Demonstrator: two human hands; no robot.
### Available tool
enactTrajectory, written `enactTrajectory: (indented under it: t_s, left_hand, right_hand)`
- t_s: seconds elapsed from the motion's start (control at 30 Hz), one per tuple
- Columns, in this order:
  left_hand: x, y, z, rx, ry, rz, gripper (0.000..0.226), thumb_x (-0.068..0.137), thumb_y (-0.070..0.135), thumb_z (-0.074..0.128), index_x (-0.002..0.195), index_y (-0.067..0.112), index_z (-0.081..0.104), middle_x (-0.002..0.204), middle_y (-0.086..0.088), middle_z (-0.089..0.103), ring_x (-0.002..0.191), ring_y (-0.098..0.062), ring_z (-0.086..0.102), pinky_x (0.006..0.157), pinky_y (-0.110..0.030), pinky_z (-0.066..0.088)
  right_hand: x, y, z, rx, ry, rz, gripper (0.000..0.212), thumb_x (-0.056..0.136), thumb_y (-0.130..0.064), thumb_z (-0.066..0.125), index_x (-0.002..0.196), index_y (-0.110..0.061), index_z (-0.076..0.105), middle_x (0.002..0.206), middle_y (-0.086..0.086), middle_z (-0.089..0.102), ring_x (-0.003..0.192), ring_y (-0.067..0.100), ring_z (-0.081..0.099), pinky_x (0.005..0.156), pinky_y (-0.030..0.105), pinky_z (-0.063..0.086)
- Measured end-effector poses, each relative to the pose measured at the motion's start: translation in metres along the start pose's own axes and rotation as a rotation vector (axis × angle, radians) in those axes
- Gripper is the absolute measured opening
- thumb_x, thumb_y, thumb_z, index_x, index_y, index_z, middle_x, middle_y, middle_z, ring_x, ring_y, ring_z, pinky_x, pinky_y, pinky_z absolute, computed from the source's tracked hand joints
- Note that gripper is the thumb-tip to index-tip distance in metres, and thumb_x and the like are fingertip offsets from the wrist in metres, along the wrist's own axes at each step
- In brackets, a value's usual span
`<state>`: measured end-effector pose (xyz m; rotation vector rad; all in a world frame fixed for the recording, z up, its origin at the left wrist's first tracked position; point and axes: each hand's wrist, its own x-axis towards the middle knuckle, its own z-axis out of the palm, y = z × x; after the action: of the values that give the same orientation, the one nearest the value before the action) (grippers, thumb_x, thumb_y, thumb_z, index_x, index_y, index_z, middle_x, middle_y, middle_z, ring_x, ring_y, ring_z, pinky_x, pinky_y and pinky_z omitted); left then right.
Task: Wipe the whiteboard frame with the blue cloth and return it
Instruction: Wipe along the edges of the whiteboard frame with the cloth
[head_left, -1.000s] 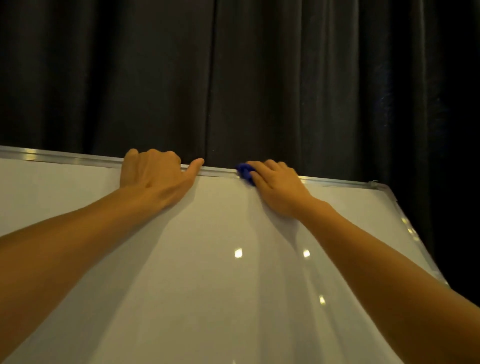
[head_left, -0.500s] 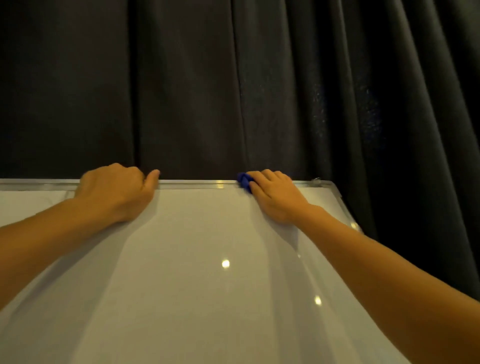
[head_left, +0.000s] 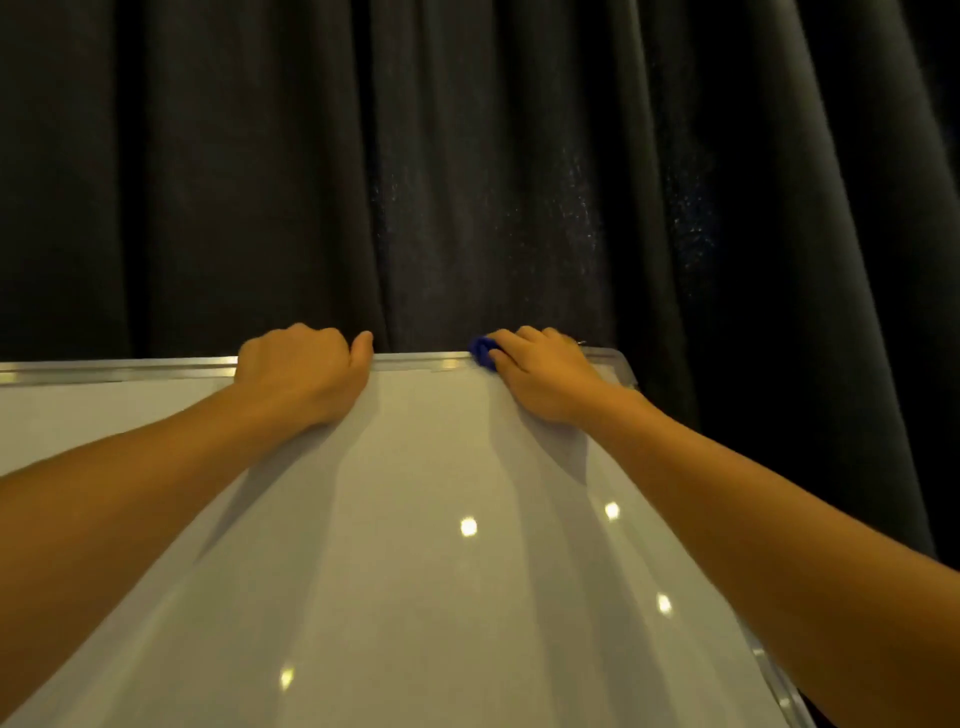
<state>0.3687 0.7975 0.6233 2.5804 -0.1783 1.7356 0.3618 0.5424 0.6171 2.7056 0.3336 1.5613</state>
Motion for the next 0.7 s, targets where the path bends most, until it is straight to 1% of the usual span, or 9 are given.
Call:
enactTrajectory:
  t_s: [0.1, 0.2, 0.27, 0.33, 0.4, 0.5, 0.57, 0.63, 0.7]
  left_hand:
    - [0.002, 0.030, 0.003, 0.009, -0.004, -0.051, 0.061, 0.098, 0.051, 0.022, 0.082, 0.011, 0.065, 0.071, -0.009, 0.061, 0.063, -0.026, 0.055, 0.066, -0.037, 0.034]
    - [0.000, 0.026, 0.006, 0.019, 0.015, -0.082, 0.060, 0.098, 0.050, 0.022, 0.070, 0.013, 0.061, 0.061, -0.007, 0.056, 0.055, -0.022, 0.050, 0.063, -0.036, 0.036]
    - [-0.002, 0.019, 0.005, -0.008, 0.014, -0.050, 0.062, 0.099, 0.050, 0.021, 0.063, 0.014, 0.057, 0.056, -0.006, 0.055, 0.052, -0.021, 0.050, 0.059, -0.035, 0.035]
    - [-0.003, 0.022, 0.002, -0.015, 0.009, -0.041, 0.061, 0.099, 0.050, 0.021, 0.062, 0.015, 0.056, 0.056, -0.006, 0.054, 0.051, -0.021, 0.048, 0.057, -0.034, 0.033]
    - [-0.002, 0.034, -0.002, 0.009, -0.031, -0.062, 0.059, 0.099, 0.048, 0.021, 0.067, 0.014, 0.057, 0.059, -0.006, 0.052, 0.052, -0.021, 0.046, 0.060, -0.036, 0.033]
    - [-0.002, 0.042, -0.007, 0.053, -0.071, -0.046, 0.043, 0.098, 0.042, 0.027, 0.074, 0.016, 0.053, 0.061, -0.005, 0.049, 0.052, -0.020, 0.042, 0.061, -0.038, 0.034]
    - [-0.002, 0.036, -0.003, 0.052, -0.057, -0.025, 0.040, 0.098, 0.040, 0.028, 0.075, 0.017, 0.050, 0.062, -0.004, 0.050, 0.053, -0.020, 0.044, 0.061, -0.038, 0.036]
    - [-0.003, 0.024, 0.001, -0.010, -0.019, -0.030, 0.053, 0.099, 0.044, 0.023, 0.065, 0.015, 0.051, 0.058, -0.005, 0.052, 0.052, -0.021, 0.046, 0.062, -0.037, 0.036]
    - [-0.005, 0.016, 0.006, -0.065, 0.023, -0.028, 0.059, 0.100, 0.045, 0.022, 0.059, 0.015, 0.051, 0.054, -0.005, 0.052, 0.049, -0.020, 0.047, 0.060, -0.036, 0.035]
  right_hand:
    - [-0.004, -0.047, 0.015, 0.050, 0.052, -0.088, 0.048, 0.102, -0.048, 0.027, 0.145, -0.031, 0.039, 0.135, 0.008, 0.054, 0.122, 0.033, 0.047, 0.109, 0.046, 0.030]
    - [-0.020, -0.043, 0.013, 0.109, 0.039, -0.162, 0.062, 0.098, -0.062, 0.022, 0.153, -0.033, 0.023, 0.152, 0.006, 0.039, 0.138, 0.027, 0.031, 0.119, 0.045, 0.011]
    - [-0.030, -0.013, 0.008, 0.065, 0.029, -0.125, 0.069, 0.095, -0.068, 0.022, 0.155, -0.035, 0.013, 0.161, 0.004, 0.025, 0.147, 0.027, 0.017, 0.121, 0.043, 0.001]
    - [-0.040, 0.004, 0.003, 0.051, -0.023, -0.023, 0.080, 0.089, -0.077, 0.019, 0.156, -0.037, 0.003, 0.166, 0.000, 0.007, 0.152, 0.025, -0.001, 0.120, 0.041, -0.009]
    - [-0.042, -0.013, 0.003, 0.089, -0.059, 0.014, 0.090, 0.080, -0.086, 0.015, 0.155, -0.038, -0.003, 0.166, -0.003, -0.005, 0.151, 0.025, -0.014, 0.117, 0.042, -0.015]
    - [-0.043, -0.066, 0.016, 0.171, -0.062, -0.109, 0.095, 0.076, -0.090, 0.012, 0.154, -0.039, -0.004, 0.166, -0.005, -0.008, 0.148, 0.023, -0.022, 0.115, 0.042, -0.020]
    - [-0.044, -0.065, 0.018, 0.125, -0.050, -0.165, 0.091, 0.078, -0.088, 0.012, 0.153, -0.039, -0.006, 0.165, -0.007, -0.010, 0.148, 0.022, -0.023, 0.118, 0.043, -0.018]
    - [-0.046, -0.036, 0.013, 0.036, -0.039, -0.105, 0.087, 0.082, -0.085, 0.014, 0.153, -0.039, -0.009, 0.165, -0.006, -0.014, 0.149, 0.023, -0.021, 0.121, 0.048, -0.010]
    - [-0.052, -0.013, 0.007, -0.013, -0.065, 0.048, 0.089, 0.081, -0.085, 0.014, 0.153, -0.038, -0.012, 0.163, -0.006, -0.019, 0.148, 0.024, -0.023, 0.121, 0.050, -0.010]
